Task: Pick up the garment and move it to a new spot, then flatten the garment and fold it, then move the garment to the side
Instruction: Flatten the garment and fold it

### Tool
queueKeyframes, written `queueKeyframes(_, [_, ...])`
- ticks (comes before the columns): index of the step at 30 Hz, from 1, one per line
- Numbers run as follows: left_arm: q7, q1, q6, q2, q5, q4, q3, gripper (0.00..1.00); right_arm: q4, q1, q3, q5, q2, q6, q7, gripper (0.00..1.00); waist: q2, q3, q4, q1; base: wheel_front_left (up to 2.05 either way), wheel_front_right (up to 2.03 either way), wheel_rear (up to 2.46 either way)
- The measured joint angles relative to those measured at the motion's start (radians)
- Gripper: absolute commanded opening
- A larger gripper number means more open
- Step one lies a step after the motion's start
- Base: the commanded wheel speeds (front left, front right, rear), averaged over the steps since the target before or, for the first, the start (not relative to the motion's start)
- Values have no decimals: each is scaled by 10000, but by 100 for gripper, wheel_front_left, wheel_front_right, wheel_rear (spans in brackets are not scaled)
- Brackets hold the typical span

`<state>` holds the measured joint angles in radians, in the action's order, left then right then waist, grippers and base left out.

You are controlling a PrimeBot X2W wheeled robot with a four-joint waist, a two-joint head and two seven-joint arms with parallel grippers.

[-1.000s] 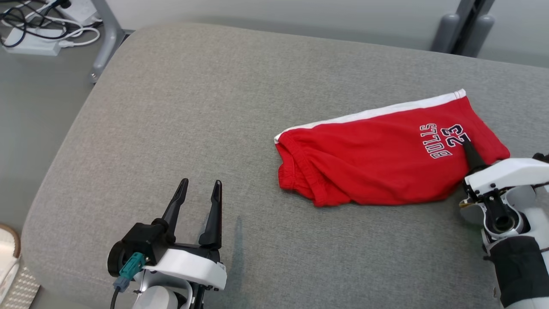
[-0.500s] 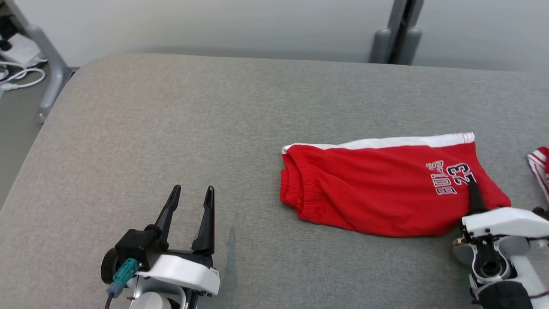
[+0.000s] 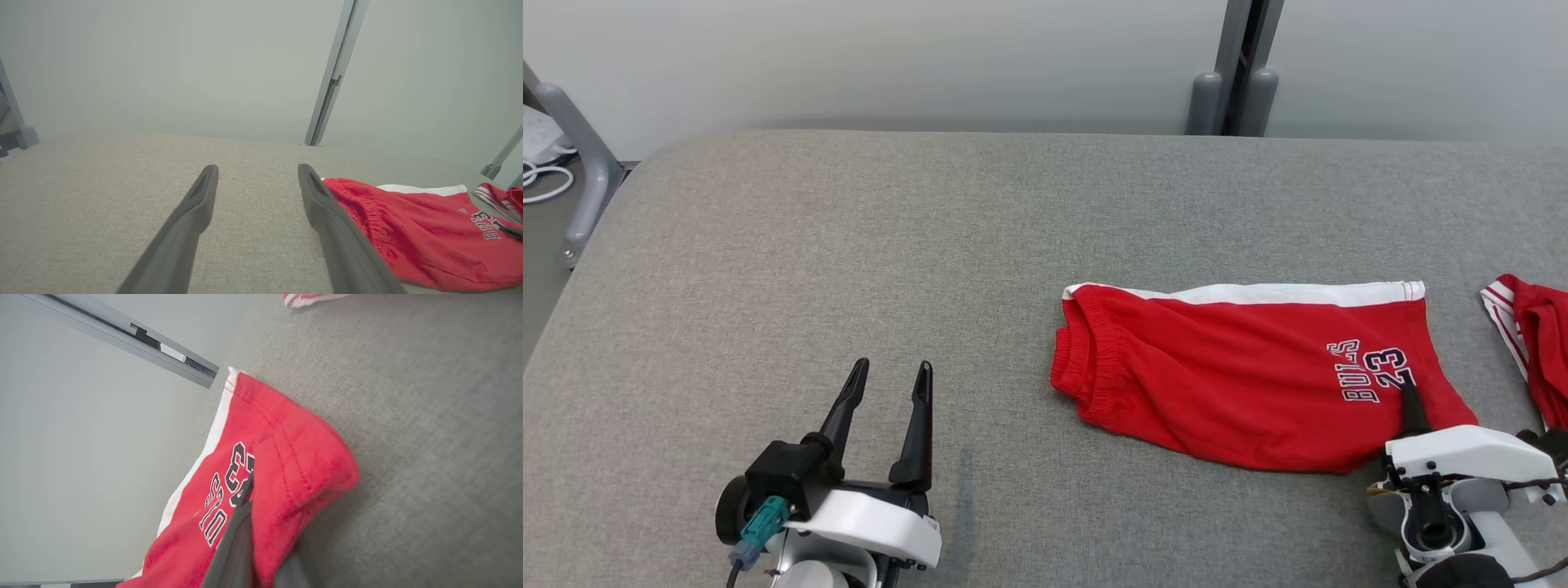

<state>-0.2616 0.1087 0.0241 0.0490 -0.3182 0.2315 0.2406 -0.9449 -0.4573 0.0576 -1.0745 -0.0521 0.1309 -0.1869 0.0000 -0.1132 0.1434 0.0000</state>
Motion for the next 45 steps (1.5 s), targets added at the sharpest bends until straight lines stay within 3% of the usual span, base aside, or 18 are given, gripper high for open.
queueKeyframes(4, [0, 2, -8, -2, 0, 12, 13, 100, 15, -86, -182, -128, -10, -10, -234, 0, 0, 42, 141, 0, 0, 0, 0])
queueKeyframes(9, [0, -23, -8, 2, 12, 25, -19, 100, 945, -208, -740, -506, 36, -12, -416, 0, 0, 82, 295, 0, 0, 0, 0])
queueKeyframes(23, [0, -132, 6, 2, -84, 59, 107, 100, 4140, 316, -3747, -780, 48, -12, -617, 0, 0, 197, 983, 0, 0, 0, 0])
queueKeyframes(45, [0, -200, 111, 2, -244, 82, 384, 100, 2617, -66, -6052, -903, 42, -12, -708, 0, 0, 125, 1919, 0, 0, 0, 0])
